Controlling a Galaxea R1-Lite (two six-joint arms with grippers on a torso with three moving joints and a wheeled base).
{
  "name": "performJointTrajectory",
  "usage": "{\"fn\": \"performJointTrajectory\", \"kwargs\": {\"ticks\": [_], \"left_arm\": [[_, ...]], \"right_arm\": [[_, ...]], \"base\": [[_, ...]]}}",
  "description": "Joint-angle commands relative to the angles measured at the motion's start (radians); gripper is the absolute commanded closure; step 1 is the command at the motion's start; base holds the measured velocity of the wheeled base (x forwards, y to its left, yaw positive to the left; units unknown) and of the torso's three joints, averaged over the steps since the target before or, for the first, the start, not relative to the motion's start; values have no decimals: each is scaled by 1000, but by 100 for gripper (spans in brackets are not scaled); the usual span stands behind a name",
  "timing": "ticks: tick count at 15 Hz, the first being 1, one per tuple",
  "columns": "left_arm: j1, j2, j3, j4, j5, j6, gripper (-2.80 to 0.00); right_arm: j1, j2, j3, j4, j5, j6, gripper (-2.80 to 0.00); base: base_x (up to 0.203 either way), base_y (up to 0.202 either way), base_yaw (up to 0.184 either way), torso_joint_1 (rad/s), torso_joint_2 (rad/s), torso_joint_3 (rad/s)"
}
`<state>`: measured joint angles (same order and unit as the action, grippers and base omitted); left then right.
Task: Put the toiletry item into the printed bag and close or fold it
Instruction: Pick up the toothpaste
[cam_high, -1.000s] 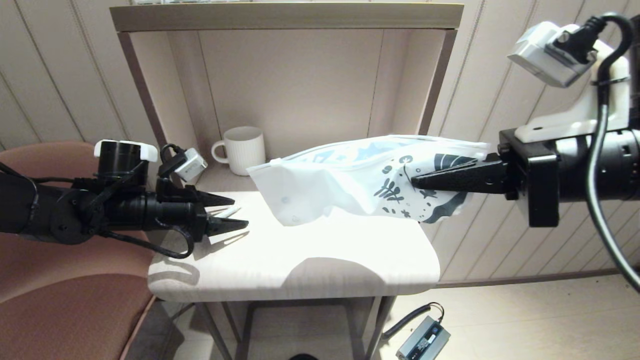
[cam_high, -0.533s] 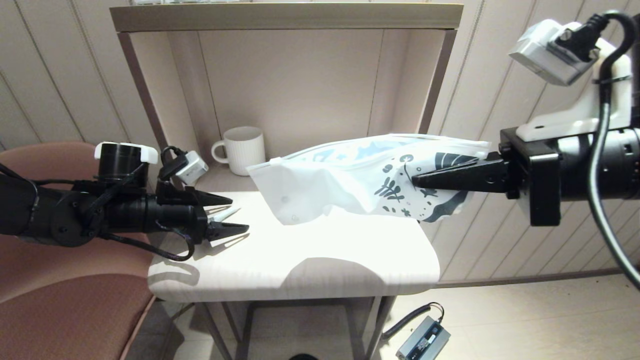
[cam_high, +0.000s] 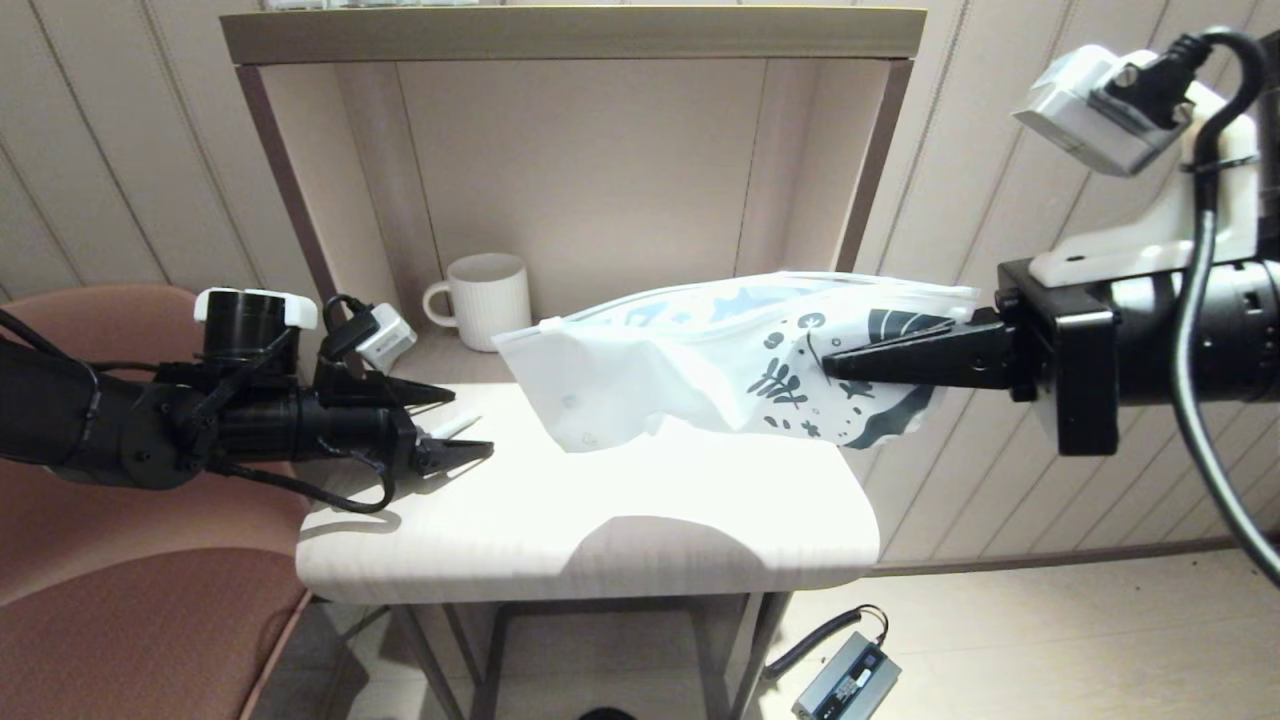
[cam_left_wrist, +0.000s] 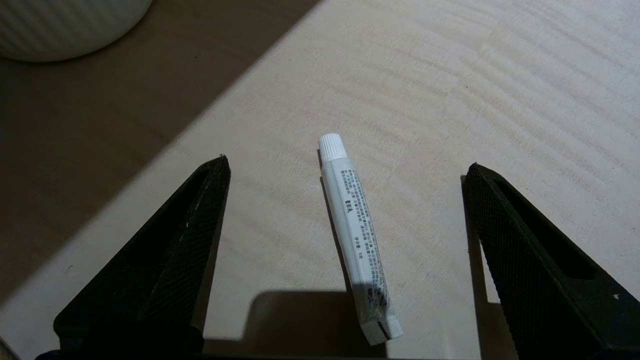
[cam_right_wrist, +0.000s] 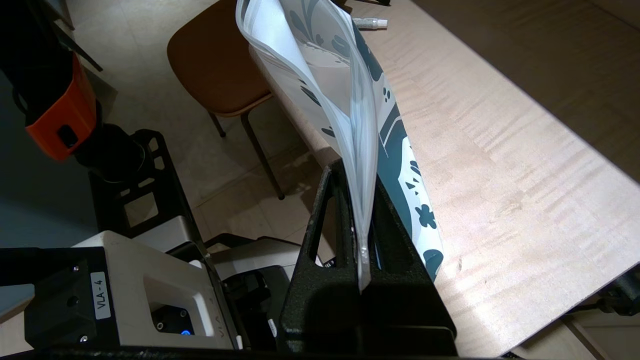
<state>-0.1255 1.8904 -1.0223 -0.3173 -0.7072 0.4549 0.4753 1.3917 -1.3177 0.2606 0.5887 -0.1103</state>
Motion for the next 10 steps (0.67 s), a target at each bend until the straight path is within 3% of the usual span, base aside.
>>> {"fn": "performJointTrajectory", "kwargs": {"ticks": [1,4,5,10], "left_arm": [[0,35,-7,-2,-6,3,-280],[1,24,-6,0,-15,-2,-280],[5,26,-6,-1,-20,-7,0],[9,9,-6,0,-46,-7,0]], "right_arm": [[0,1,0,1,3,4,0],[0,3,0,0,3,9,0],[0,3,-2,0,3,9,0],[0,4,-7,0,3,10,0]], "base": [[0,0,0,0,0,0],[0,0,0,0,0,0],[0,0,0,0,0,0],[0,0,0,0,0,0]]}}
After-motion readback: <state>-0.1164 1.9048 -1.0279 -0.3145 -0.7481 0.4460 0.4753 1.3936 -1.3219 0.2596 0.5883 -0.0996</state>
